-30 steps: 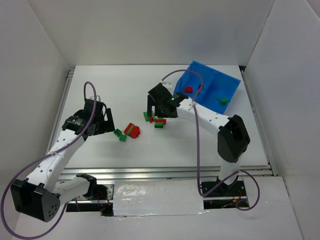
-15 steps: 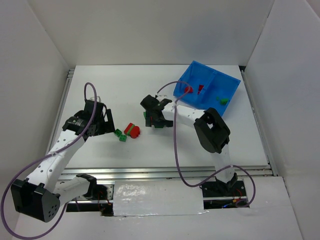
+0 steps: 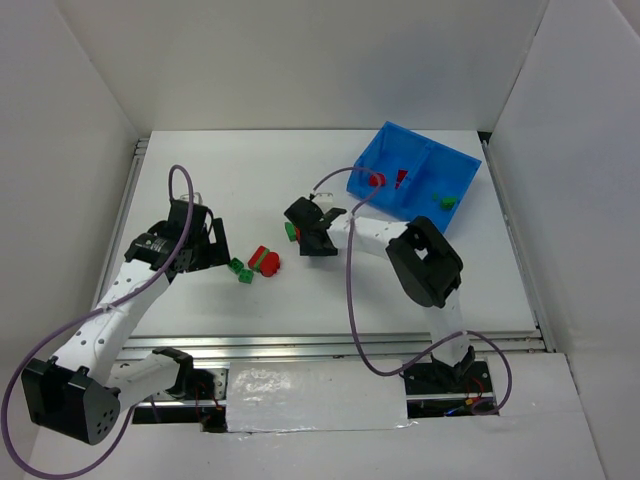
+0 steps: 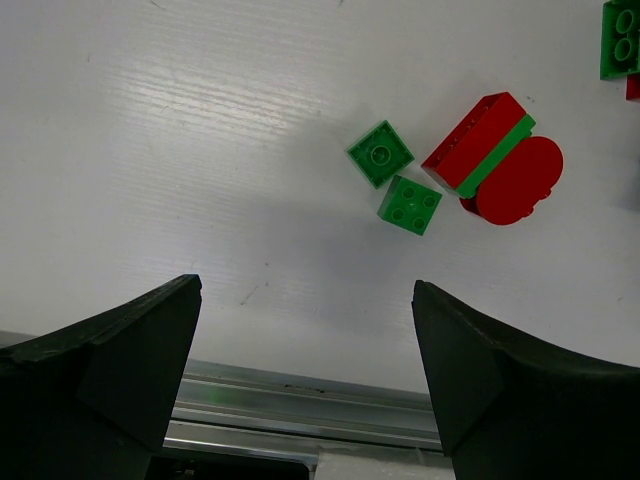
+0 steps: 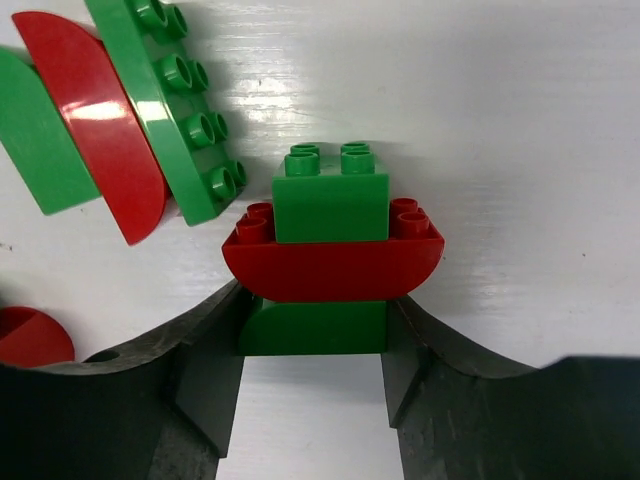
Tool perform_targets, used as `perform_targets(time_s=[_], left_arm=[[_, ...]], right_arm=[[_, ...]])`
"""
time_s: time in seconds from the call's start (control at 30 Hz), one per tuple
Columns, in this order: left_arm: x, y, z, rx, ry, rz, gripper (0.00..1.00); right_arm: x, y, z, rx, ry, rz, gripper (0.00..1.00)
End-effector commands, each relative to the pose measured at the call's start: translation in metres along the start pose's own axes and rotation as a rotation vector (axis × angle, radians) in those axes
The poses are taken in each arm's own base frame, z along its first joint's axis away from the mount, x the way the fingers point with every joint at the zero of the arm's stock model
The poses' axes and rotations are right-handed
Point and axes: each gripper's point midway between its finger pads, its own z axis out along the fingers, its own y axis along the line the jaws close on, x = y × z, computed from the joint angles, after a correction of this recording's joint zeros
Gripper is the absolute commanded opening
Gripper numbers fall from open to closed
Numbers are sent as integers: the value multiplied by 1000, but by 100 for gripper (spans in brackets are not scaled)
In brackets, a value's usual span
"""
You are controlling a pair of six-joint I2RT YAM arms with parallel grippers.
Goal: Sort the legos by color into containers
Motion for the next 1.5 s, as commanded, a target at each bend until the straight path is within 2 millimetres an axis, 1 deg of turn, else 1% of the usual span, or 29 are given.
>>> perform_targets(time_s=[0.0,0.03,0.07,0.1,0.13,0.17,0.2,0.23,0.27,0.3,0.33,0.37,0.4,0.43,0.47,0.53,0.57,0.63,0.7,0.8,0.9,1.07,1.17,1.2,1.23,1.3,1.4,1.43,1.47], left_arm=[[-7,-7,-2,35,-25,9,100],[-6,-8,-2,36,-19,12,100],[-10,-9,-4,39,-24,12,100],[-8,-10,-5,47,-11,19,100],[-9,-12,-5,50,-4,23,99],[-17,-15,-11,63,-16,18,100],[-16,-19,-15,85,2,19,100],[-18,-25,-17,109,15,21,100],[-33,-35,-29,154,-9,12,99],[-31,-51,-34,229,35,2,100],[-35,-63,-40,287,46,-2,100],[-46,-80,-53,368,41,-11,100],[-45,-96,-54,430,92,-35,100],[-42,-125,-71,599,152,-38,100],[-43,-141,-81,687,186,-44,100],[-34,-171,-95,822,307,-76,100],[-39,-183,-101,875,304,-72,100],[-36,-199,-109,926,346,-80,99],[-35,-209,-119,994,383,-93,99],[-25,-213,-119,1012,454,-113,100],[-11,-215,-116,1022,509,-121,100],[14,-213,-106,987,578,-126,98],[14,-219,-112,1031,578,-133,97],[15,-222,-118,1055,581,-126,96],[12,-224,-119,1072,570,-125,96],[12,-229,-127,1104,575,-125,93],[13,-232,-132,1134,584,-133,86],[17,-231,-132,1133,598,-139,82],[17,-232,-132,1141,594,-140,70]], right_arm=[[-8,-8,-7,-13,-76,13,43],[-16,-8,-18,-36,-102,4,39],[-19,-8,-23,-51,-117,-6,35],[-16,-8,-26,-80,-121,-21,33],[-26,-7,-42,-116,-158,-59,30],[-29,-9,-50,-134,-175,-75,30],[-22,-7,-54,-180,-167,-104,30],[-33,-6,-79,-246,-216,-165,30],[-32,-3,-92,-303,-228,-197,30],[-24,9,-120,-466,-239,-300,30],[-20,11,-133,-528,-243,-340,30],[-15,14,-148,-590,-243,-380,30],[-3,14,-159,-652,-219,-427,31],[3,18,-181,-752,-231,-500,32],[6,19,-189,-780,-228,-521,31],[12,17,-204,-820,-191,-565,30],[17,19,-212,-858,-175,-582,29],[17,20,-229,-900,-190,-592,28],[14,20,-238,-923,-218,-590,28],[7,18,-255,-951,-268,-586,28],[3,18,-261,-951,-288,-584,28],[-5,18,-272,-963,-335,-576,28],[-2,21,-271,-978,-310,-585,28],[0,23,-270,-985,-301,-586,28],[0,23,-270,-987,-301,-585,28],[-1,24,-268,-982,-310,-576,28],[-5,24,-266,-969,-331,-571,28],[-6,25,-267,-970,-337,-571,27],[-7,25,-267,-972,-342,-570,28]])
